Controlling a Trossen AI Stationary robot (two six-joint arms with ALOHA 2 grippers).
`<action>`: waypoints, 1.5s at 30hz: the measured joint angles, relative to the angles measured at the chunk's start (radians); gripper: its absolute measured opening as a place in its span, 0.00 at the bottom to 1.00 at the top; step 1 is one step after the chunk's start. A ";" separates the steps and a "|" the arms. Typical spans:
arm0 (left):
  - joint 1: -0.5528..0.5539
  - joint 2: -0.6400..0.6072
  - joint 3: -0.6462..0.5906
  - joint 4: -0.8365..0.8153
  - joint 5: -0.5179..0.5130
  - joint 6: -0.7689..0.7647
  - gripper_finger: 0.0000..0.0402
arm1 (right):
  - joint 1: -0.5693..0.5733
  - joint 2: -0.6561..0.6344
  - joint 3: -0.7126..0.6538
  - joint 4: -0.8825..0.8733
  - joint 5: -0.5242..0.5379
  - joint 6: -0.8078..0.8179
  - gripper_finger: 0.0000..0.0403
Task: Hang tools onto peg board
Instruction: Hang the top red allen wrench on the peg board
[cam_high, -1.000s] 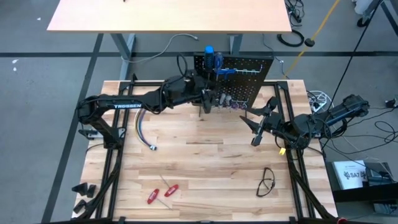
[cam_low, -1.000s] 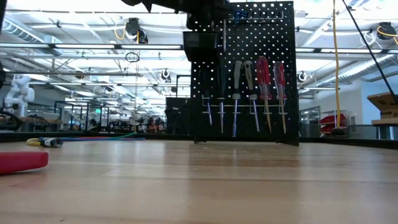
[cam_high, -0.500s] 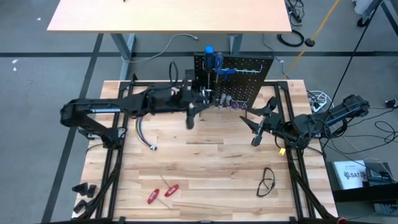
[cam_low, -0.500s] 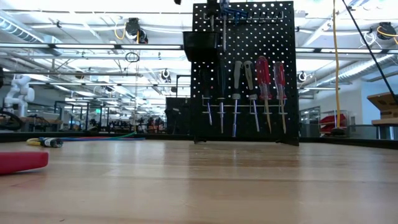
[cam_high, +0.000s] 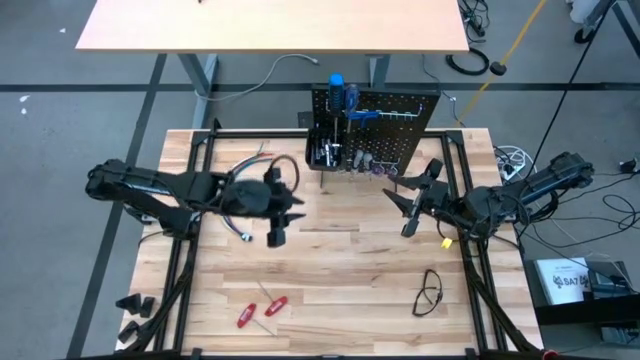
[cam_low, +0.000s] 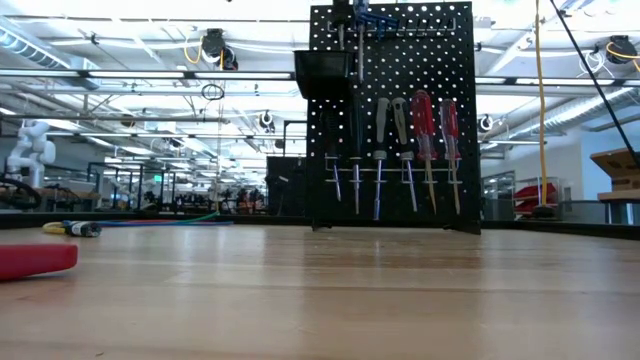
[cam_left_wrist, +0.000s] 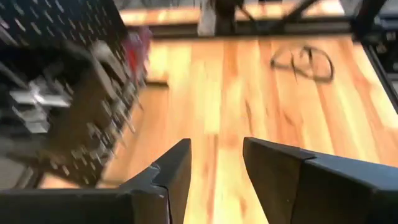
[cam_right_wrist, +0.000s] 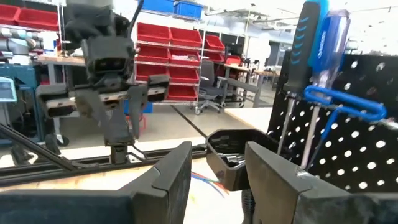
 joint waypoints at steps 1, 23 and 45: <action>-0.016 -0.002 -0.008 -0.023 -0.006 -0.025 0.38 | 0.000 0.007 0.000 0.000 0.000 0.013 0.35; -0.373 -0.111 -0.511 0.038 0.304 -0.212 0.38 | 0.002 0.297 0.001 0.314 -0.309 0.061 0.35; -0.433 0.282 -0.522 0.257 0.350 0.092 0.38 | 0.029 0.337 0.001 0.304 -0.366 0.142 0.35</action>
